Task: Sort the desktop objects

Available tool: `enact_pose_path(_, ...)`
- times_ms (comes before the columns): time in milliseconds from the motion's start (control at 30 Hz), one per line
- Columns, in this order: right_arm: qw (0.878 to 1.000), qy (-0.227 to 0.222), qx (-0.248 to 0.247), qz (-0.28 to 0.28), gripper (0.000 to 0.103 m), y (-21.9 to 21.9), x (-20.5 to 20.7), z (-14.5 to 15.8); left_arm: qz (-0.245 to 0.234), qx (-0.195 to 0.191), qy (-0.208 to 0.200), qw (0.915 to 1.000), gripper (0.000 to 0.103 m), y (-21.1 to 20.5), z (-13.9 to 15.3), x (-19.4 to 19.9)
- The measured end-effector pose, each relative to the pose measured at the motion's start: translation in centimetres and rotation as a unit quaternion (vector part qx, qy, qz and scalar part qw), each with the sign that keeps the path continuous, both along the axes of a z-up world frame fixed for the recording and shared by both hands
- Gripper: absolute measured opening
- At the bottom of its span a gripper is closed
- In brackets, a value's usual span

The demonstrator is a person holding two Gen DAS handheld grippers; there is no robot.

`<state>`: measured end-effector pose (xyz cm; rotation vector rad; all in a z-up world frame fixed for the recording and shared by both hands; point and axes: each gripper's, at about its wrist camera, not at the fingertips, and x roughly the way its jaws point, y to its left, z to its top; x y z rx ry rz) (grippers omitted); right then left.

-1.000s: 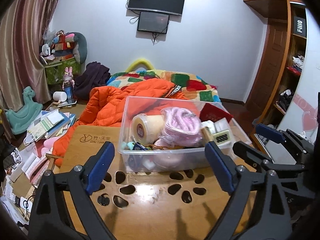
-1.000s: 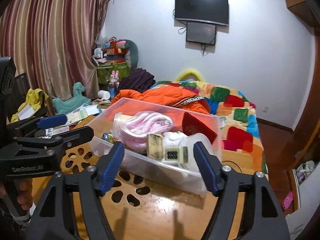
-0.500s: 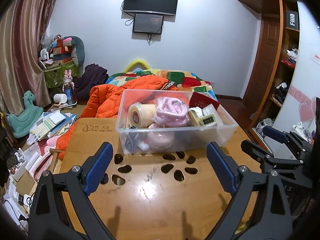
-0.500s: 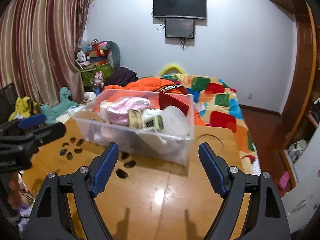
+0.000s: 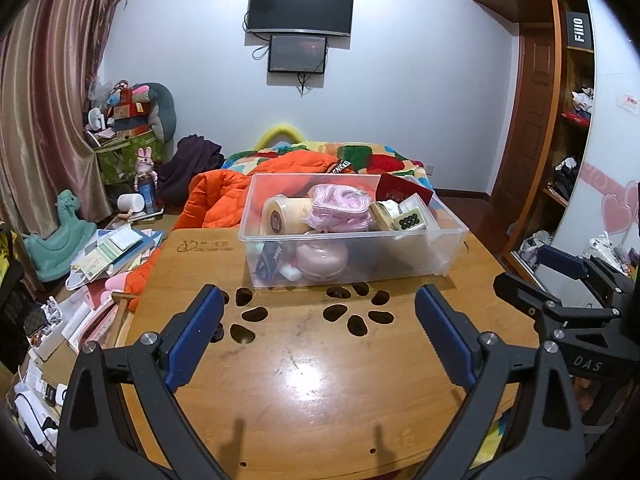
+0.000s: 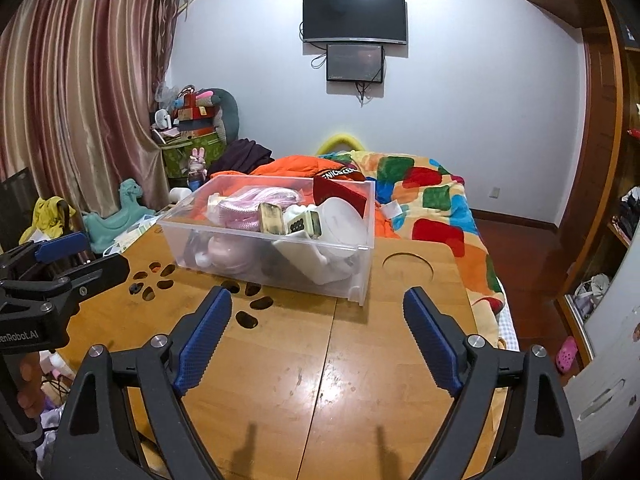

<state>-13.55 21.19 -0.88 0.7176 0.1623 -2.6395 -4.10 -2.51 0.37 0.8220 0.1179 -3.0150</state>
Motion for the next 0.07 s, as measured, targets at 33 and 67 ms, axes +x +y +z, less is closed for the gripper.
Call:
enact_pose_path(33, 1.000, -0.001, 0.000, 0.001, 0.086, -0.01, 0.07, -0.07, 0.000, 0.000, 0.000, 1.0000, 0.097, -0.01, 0.07, 0.08)
enact_pose_path(67, 1.000, -0.002, -0.001, 0.002, 0.086, -0.07, 0.17, -0.14, -0.002, 0.001, 0.000, 1.0000, 0.097, 0.00, 0.08, 0.18)
